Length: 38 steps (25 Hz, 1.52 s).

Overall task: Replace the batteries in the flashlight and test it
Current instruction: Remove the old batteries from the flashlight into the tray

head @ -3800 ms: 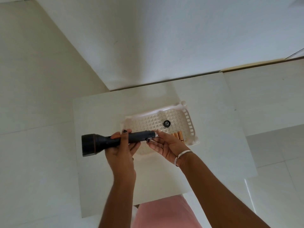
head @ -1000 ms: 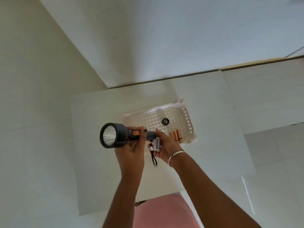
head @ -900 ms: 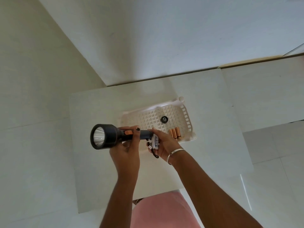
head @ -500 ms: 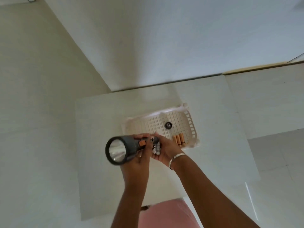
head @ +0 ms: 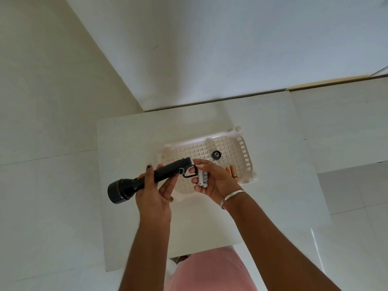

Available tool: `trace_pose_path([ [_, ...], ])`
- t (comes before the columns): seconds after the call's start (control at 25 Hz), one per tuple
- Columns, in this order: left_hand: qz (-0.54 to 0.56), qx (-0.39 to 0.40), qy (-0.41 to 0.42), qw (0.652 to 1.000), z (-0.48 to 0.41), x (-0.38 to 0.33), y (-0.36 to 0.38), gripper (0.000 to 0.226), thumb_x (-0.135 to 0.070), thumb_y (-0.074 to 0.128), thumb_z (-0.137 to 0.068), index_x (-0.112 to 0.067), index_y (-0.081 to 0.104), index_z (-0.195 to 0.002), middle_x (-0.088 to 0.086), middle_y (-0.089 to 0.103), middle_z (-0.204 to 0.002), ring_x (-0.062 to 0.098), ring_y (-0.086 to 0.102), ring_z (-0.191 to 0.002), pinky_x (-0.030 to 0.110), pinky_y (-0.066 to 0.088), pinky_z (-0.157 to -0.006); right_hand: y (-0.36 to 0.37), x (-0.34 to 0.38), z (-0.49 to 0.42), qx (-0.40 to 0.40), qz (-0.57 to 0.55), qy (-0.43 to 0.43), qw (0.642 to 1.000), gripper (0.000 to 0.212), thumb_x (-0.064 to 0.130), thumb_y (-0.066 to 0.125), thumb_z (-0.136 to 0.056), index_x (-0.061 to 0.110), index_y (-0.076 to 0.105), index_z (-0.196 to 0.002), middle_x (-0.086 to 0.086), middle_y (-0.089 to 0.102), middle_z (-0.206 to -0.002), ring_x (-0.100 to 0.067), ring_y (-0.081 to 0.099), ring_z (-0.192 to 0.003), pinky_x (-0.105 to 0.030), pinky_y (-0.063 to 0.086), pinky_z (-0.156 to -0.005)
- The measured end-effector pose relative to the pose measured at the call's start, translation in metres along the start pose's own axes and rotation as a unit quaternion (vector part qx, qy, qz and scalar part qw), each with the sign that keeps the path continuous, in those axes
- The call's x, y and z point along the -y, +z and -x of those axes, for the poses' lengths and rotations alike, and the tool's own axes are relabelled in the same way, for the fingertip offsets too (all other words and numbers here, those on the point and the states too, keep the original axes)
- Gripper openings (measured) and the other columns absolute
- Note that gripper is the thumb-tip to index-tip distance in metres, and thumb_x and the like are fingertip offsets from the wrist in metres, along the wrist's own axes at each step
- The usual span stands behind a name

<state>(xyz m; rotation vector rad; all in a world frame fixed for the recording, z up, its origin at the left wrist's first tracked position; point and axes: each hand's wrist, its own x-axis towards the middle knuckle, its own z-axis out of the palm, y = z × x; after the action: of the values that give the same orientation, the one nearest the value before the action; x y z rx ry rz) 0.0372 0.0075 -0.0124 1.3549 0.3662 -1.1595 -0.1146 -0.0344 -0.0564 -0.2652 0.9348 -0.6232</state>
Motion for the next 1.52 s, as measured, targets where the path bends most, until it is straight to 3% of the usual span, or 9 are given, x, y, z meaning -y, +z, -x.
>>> trace_pose_path([
  [0.12, -0.003, 0.007, 0.008, 1.0, -0.001, -0.001, -0.001, 0.012, -0.023, 0.065, -0.09, -0.02, 0.056, -0.097, 0.006, 0.078, -0.093, 0.02, 0.076, -0.074, 0.044, 0.058, -0.075, 0.003, 0.0, -0.001, -0.034, 0.086, -0.038, 0.995, 0.032, 0.033, 0.079, -0.071, 0.017, 0.073, -0.098, -0.004, 0.071, -0.087, -0.017, 0.065, -0.07, -0.03, 0.055, -0.062],
  [0.24, -0.026, 0.012, 0.036, 0.999, -0.002, -0.006, 0.002, 0.019, -0.022, 0.067, -0.088, -0.017, 0.056, -0.102, 0.01, 0.076, -0.101, 0.025, 0.076, -0.082, 0.042, 0.062, -0.07, 0.003, 0.0, -0.001, -0.069, 0.15, -0.059, 0.985, 0.025, 0.04, 0.078, -0.066, 0.025, 0.076, -0.086, 0.001, 0.075, -0.084, -0.013, 0.067, -0.07, -0.027, 0.055, -0.063],
  [0.4, -0.118, 0.045, 0.123, 0.984, 0.0, -0.013, 0.006, 0.021, -0.019, 0.066, -0.089, -0.015, 0.053, -0.105, 0.008, 0.074, -0.103, 0.026, 0.074, -0.094, 0.037, 0.063, -0.068, -0.002, 0.001, -0.003, -0.076, 0.168, -0.031, 0.982, 0.021, 0.041, 0.078, -0.063, 0.024, 0.076, -0.075, 0.0, 0.076, -0.081, -0.013, 0.069, -0.068, -0.029, 0.056, -0.063],
  [0.52, -0.171, 0.081, 0.152, 0.97, 0.002, -0.018, 0.01, 0.015, -0.017, 0.064, -0.091, -0.013, 0.052, -0.099, 0.008, 0.074, -0.101, 0.028, 0.073, -0.096, 0.037, 0.063, -0.07, -0.008, 0.002, -0.003, -0.067, 0.164, -0.011, 0.984, 0.009, 0.03, 0.075, -0.076, 0.022, 0.074, -0.073, -0.002, 0.075, -0.08, -0.015, 0.068, -0.068, -0.031, 0.057, -0.063],
  [0.72, -0.214, 0.131, 0.132, 0.959, -0.002, -0.026, 0.01, 0.012, -0.017, 0.063, -0.091, -0.014, 0.052, -0.095, 0.002, 0.076, -0.094, 0.025, 0.074, -0.092, 0.032, 0.061, -0.064, -0.014, 0.008, -0.004, -0.029, 0.163, 0.011, 0.986, 0.006, 0.016, 0.069, -0.082, 0.018, 0.073, -0.078, -0.005, 0.073, -0.078, -0.016, 0.066, -0.063, -0.028, 0.055, -0.056],
  [1.08, -0.23, 0.143, 0.109, 0.957, -0.002, -0.021, 0.009, 0.01, -0.016, 0.062, -0.09, -0.017, 0.053, -0.094, -0.001, 0.077, -0.085, 0.022, 0.075, -0.089, 0.028, 0.06, -0.06, -0.02, 0.011, -0.005, 0.015, 0.212, 0.054, 0.976, 0.012, 0.018, 0.063, -0.071, 0.021, 0.074, -0.066, -0.005, 0.072, -0.071, -0.018, 0.066, -0.059, -0.026, 0.053, -0.049],
  [1.32, -0.23, 0.125, 0.125, 0.957, 0.0, -0.012, 0.012, 0.022, -0.016, 0.062, -0.091, -0.01, 0.051, -0.109, 0.008, 0.073, -0.098, 0.025, 0.074, -0.093, 0.035, 0.063, -0.067, -0.023, 0.012, -0.004, 0.007, 0.213, 0.028, 0.977, 0.015, 0.018, 0.059, -0.073, 0.021, 0.072, -0.067, -0.005, 0.071, -0.071, -0.018, 0.067, -0.059, -0.026, 0.054, -0.048],
  [1.52, -0.233, 0.132, 0.13, 0.955, 0.0, -0.011, 0.01, 0.018, -0.015, 0.062, -0.091, -0.01, 0.051, -0.104, 0.012, 0.072, -0.103, 0.024, 0.074, -0.092, 0.033, 0.062, -0.066, -0.027, 0.02, 0.003, -0.006, 0.248, 0.04, 0.968, 0.009, 0.017, 0.064, -0.086, 0.014, 0.072, -0.083, -0.008, 0.074, -0.08, -0.019, 0.069, -0.063, -0.028, 0.057, -0.051],
])
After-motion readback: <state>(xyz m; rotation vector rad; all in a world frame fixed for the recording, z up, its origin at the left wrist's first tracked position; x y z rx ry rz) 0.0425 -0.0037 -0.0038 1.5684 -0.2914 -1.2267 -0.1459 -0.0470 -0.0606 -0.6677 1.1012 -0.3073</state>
